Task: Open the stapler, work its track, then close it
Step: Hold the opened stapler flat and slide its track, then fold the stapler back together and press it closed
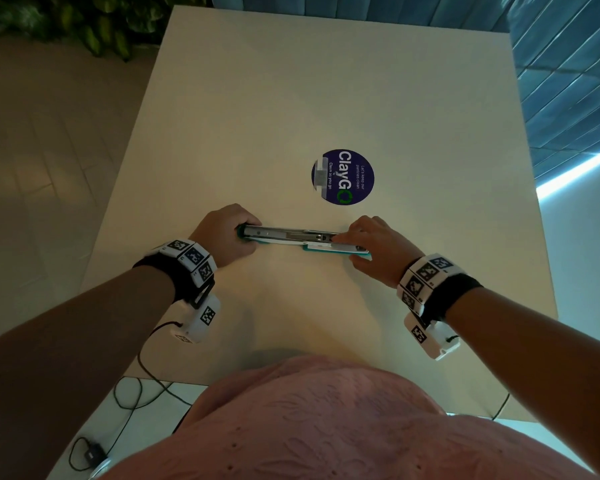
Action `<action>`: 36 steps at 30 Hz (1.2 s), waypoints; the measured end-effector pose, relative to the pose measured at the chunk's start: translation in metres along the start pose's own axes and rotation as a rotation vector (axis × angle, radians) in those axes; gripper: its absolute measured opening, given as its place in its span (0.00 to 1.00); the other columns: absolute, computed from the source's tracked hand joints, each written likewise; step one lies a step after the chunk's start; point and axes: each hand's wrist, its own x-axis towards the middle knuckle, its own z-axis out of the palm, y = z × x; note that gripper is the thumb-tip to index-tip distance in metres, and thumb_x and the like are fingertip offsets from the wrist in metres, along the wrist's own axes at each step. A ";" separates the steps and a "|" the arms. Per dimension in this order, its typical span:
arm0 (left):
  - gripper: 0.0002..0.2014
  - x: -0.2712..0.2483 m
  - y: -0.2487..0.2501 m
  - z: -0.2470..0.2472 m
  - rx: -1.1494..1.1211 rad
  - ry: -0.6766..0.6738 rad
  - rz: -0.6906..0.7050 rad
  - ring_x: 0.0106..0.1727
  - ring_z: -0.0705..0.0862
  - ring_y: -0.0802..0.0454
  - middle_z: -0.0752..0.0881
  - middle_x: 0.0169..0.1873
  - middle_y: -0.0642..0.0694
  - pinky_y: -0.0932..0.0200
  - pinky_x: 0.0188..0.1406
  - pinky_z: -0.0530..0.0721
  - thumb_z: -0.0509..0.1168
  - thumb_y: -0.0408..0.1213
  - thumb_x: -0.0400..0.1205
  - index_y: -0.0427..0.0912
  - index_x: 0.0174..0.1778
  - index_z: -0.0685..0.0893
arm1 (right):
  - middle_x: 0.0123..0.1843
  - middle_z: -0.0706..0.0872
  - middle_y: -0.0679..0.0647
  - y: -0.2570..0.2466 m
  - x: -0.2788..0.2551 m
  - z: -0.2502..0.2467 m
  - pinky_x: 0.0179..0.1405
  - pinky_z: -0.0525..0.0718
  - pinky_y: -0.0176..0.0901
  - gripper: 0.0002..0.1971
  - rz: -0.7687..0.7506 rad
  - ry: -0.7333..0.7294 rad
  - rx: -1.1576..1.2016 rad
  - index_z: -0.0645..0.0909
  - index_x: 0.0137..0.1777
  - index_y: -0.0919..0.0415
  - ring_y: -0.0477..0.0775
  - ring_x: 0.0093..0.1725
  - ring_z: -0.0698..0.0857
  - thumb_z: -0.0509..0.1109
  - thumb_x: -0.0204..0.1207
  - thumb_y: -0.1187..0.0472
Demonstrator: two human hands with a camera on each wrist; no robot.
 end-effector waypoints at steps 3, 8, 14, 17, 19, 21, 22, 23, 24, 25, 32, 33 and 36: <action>0.13 0.001 0.001 -0.001 0.010 -0.006 -0.004 0.44 0.82 0.45 0.86 0.45 0.41 0.55 0.43 0.76 0.72 0.32 0.68 0.42 0.48 0.86 | 0.61 0.77 0.54 0.002 -0.001 0.000 0.59 0.80 0.48 0.25 -0.001 0.002 0.023 0.73 0.69 0.47 0.54 0.59 0.74 0.69 0.72 0.63; 0.13 0.003 0.000 -0.002 0.026 -0.025 -0.005 0.43 0.82 0.45 0.85 0.45 0.42 0.57 0.42 0.74 0.73 0.33 0.68 0.43 0.49 0.86 | 0.62 0.77 0.54 0.009 -0.004 -0.001 0.61 0.78 0.47 0.35 0.098 0.085 0.129 0.63 0.73 0.48 0.53 0.61 0.75 0.74 0.67 0.62; 0.16 0.005 -0.001 -0.003 0.060 -0.056 0.005 0.45 0.81 0.47 0.85 0.47 0.42 0.58 0.43 0.73 0.74 0.34 0.68 0.42 0.52 0.85 | 0.58 0.79 0.58 0.019 0.003 0.005 0.61 0.76 0.49 0.23 0.229 0.073 0.113 0.76 0.61 0.59 0.58 0.60 0.76 0.76 0.66 0.58; 0.16 0.006 -0.002 -0.004 0.077 -0.066 0.010 0.44 0.81 0.48 0.85 0.47 0.42 0.58 0.43 0.74 0.73 0.35 0.68 0.43 0.52 0.85 | 0.56 0.79 0.58 0.019 0.007 0.005 0.58 0.76 0.46 0.22 0.242 0.075 0.145 0.78 0.57 0.59 0.58 0.57 0.76 0.77 0.63 0.59; 0.16 0.006 -0.003 -0.006 0.093 -0.079 -0.001 0.44 0.81 0.48 0.85 0.46 0.42 0.53 0.43 0.79 0.74 0.35 0.68 0.43 0.52 0.84 | 0.55 0.79 0.58 0.021 0.007 0.004 0.57 0.76 0.46 0.22 0.233 0.073 0.157 0.78 0.56 0.58 0.57 0.56 0.77 0.78 0.62 0.59; 0.16 0.005 -0.003 -0.010 0.066 -0.065 -0.015 0.43 0.82 0.47 0.85 0.44 0.43 0.47 0.46 0.83 0.74 0.36 0.65 0.44 0.49 0.84 | 0.55 0.79 0.57 0.022 0.006 0.003 0.57 0.75 0.44 0.21 0.220 0.071 0.157 0.78 0.56 0.58 0.56 0.56 0.77 0.78 0.63 0.59; 0.16 0.005 -0.001 -0.013 0.031 -0.040 -0.009 0.43 0.82 0.47 0.85 0.43 0.43 0.48 0.47 0.84 0.74 0.39 0.64 0.45 0.48 0.84 | 0.55 0.80 0.57 0.022 0.006 0.003 0.57 0.74 0.43 0.21 0.217 0.071 0.159 0.79 0.57 0.58 0.56 0.56 0.77 0.77 0.63 0.59; 0.17 0.004 0.002 -0.017 -0.012 -0.009 0.007 0.43 0.82 0.48 0.85 0.43 0.44 0.53 0.47 0.83 0.72 0.42 0.63 0.46 0.47 0.84 | 0.55 0.79 0.57 0.022 0.006 0.003 0.57 0.74 0.42 0.21 0.215 0.074 0.165 0.79 0.57 0.58 0.56 0.56 0.76 0.77 0.64 0.59; 0.17 0.003 0.007 -0.021 -0.053 0.020 0.037 0.43 0.82 0.53 0.85 0.42 0.44 0.60 0.47 0.82 0.71 0.45 0.62 0.47 0.46 0.83 | 0.55 0.79 0.57 0.022 0.006 0.003 0.58 0.74 0.43 0.21 0.217 0.074 0.174 0.79 0.57 0.58 0.55 0.56 0.76 0.77 0.64 0.60; 0.17 0.003 0.015 -0.026 -0.088 0.040 0.078 0.42 0.81 0.58 0.85 0.42 0.46 0.68 0.45 0.79 0.70 0.45 0.62 0.47 0.47 0.83 | 0.56 0.79 0.57 0.022 0.006 0.002 0.59 0.74 0.44 0.20 0.217 0.073 0.181 0.79 0.58 0.58 0.55 0.57 0.76 0.76 0.64 0.60; 0.16 0.028 0.094 -0.001 -0.154 -0.081 0.288 0.44 0.81 0.58 0.85 0.45 0.51 0.69 0.40 0.77 0.73 0.42 0.67 0.48 0.51 0.83 | 0.58 0.78 0.59 0.021 0.004 0.006 0.60 0.74 0.47 0.19 0.199 0.068 0.187 0.78 0.58 0.59 0.57 0.59 0.74 0.74 0.67 0.61; 0.16 0.034 0.101 0.011 -0.128 -0.108 0.306 0.43 0.81 0.57 0.85 0.45 0.49 0.68 0.41 0.78 0.73 0.42 0.68 0.47 0.52 0.84 | 0.57 0.78 0.58 0.021 0.004 0.006 0.60 0.74 0.47 0.18 0.197 0.067 0.182 0.78 0.57 0.59 0.57 0.58 0.74 0.73 0.67 0.60; 0.17 0.045 0.113 0.043 0.004 -0.195 0.357 0.49 0.81 0.50 0.84 0.48 0.45 0.55 0.48 0.83 0.72 0.43 0.71 0.45 0.55 0.83 | 0.56 0.77 0.59 0.023 0.003 0.006 0.60 0.74 0.49 0.17 0.189 0.054 0.189 0.78 0.57 0.59 0.58 0.57 0.73 0.73 0.68 0.60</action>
